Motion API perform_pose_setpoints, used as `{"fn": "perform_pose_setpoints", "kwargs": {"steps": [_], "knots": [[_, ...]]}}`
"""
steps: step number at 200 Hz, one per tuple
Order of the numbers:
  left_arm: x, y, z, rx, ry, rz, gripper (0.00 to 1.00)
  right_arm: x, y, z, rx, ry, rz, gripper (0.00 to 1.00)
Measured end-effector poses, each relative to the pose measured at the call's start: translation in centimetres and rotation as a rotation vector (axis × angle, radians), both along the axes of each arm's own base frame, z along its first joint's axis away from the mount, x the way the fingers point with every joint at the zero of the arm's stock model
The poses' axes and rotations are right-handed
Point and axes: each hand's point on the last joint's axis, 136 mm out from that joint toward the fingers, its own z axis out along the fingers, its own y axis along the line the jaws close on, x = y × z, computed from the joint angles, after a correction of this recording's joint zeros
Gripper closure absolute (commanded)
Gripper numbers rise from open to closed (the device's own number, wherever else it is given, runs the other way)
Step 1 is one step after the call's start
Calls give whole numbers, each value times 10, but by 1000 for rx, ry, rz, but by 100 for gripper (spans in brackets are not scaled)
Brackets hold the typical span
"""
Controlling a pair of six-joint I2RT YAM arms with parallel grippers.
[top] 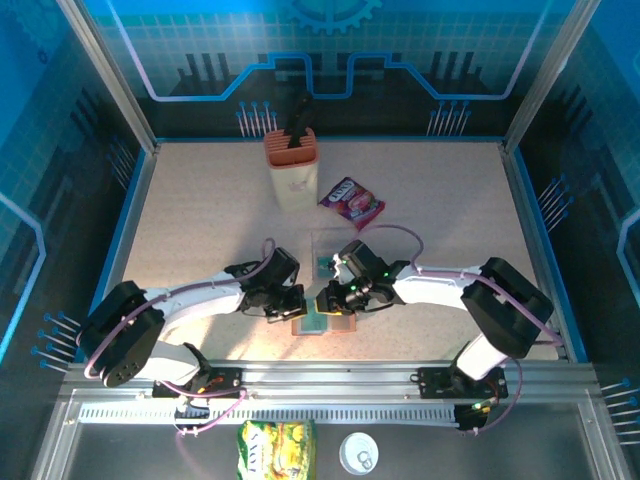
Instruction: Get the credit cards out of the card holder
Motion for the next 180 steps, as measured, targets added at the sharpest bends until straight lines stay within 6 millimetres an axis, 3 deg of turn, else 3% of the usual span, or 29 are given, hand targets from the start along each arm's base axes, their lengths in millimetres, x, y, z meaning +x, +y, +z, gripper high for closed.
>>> {"fn": "perform_pose_setpoints", "kwargs": {"steps": [85,180], "knots": [[-3,8,-8,39,4,11,100,0,8,-12,23,44,4,74],[-2,9,-8,42,3,11,100,-3,-4,-20,-48,35,0,74]]}}
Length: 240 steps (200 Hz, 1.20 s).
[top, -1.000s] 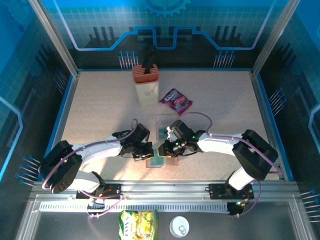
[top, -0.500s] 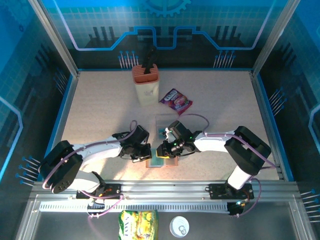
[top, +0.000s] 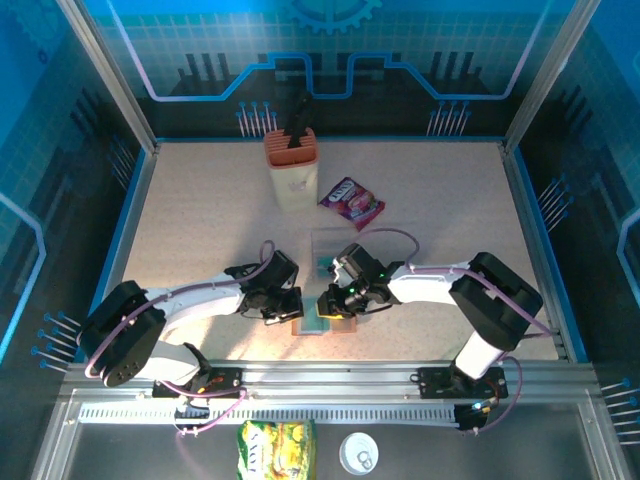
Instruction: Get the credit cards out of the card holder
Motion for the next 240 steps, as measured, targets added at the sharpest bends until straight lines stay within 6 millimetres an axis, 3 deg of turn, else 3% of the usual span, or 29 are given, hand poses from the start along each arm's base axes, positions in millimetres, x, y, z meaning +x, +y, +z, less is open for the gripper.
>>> {"fn": "perform_pose_setpoints", "kwargs": {"steps": [70,100,136,160,187,240], "knots": [[-2,9,3,58,4,-8,100,-1,-3,12,5,-21,7,72],[12,-2,24,26,-41,-13,100,3,-3,22,25,-44,-4,72],[19,-20,39,0,-78,-55,100,7,-9,20,19,-38,-24,72],[17,-28,28,23,-51,-78,100,5,-15,13,5,-24,-31,72],[12,-23,15,68,-15,-84,100,2,-19,8,-4,-11,-37,72],[11,-17,8,108,-9,-82,100,6,-18,10,17,-17,-40,72]]}}
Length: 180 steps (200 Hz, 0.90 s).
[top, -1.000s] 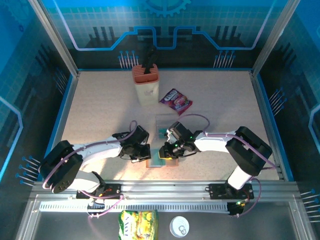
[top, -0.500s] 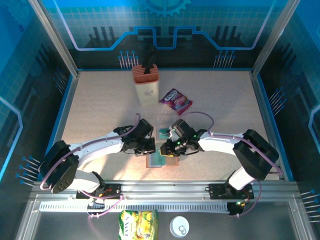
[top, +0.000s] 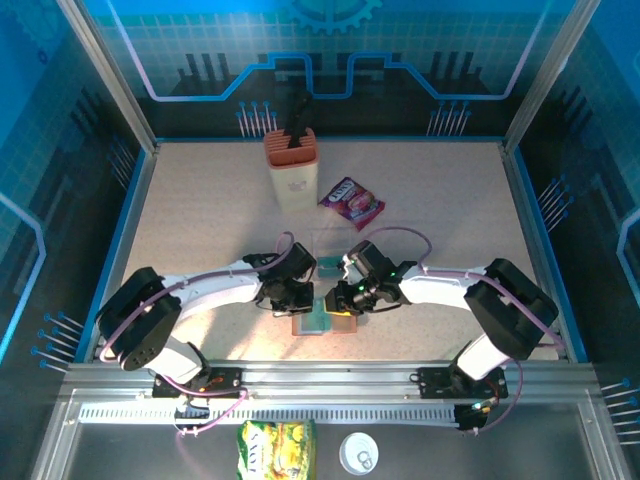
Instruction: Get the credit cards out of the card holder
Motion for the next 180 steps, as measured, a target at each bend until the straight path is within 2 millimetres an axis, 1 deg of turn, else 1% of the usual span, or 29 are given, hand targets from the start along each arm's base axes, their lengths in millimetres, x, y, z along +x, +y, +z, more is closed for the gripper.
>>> {"fn": "perform_pose_setpoints", "kwargs": {"steps": [20,70,125,180], "knots": [[-2,2,-5,23,7,-3,100,0,1,-2,8,2,2,72],[-2,3,-6,35,2,0,100,-1,0,-13,24,36,-7,73],[-2,3,-7,36,3,0,100,-2,4,-16,75,55,-19,77],[-1,4,-7,38,1,1,100,-3,9,-13,111,67,-25,80]]}}
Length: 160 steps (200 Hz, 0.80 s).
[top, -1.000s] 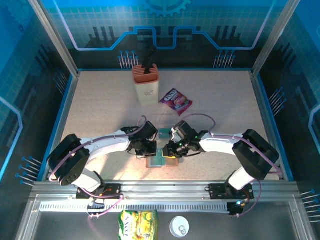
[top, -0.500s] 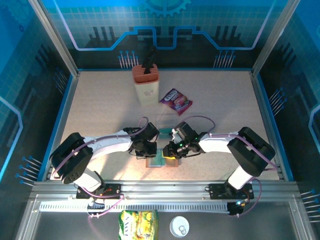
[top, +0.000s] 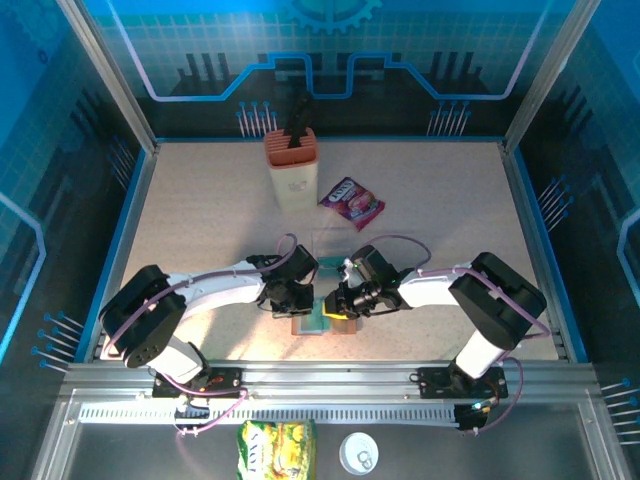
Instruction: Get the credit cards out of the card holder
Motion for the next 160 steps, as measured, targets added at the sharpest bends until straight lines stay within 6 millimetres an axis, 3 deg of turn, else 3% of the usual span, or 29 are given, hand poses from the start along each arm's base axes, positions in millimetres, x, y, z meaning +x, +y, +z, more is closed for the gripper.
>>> {"fn": "perform_pose_setpoints", "kwargs": {"steps": [85,160], "knots": [[0,6,0,17,-13,12,100,1,2,9,20,-7,-3,84],[-1,6,0,17,-13,12,100,-2,-2,-3,-10,17,-5,81]]}}
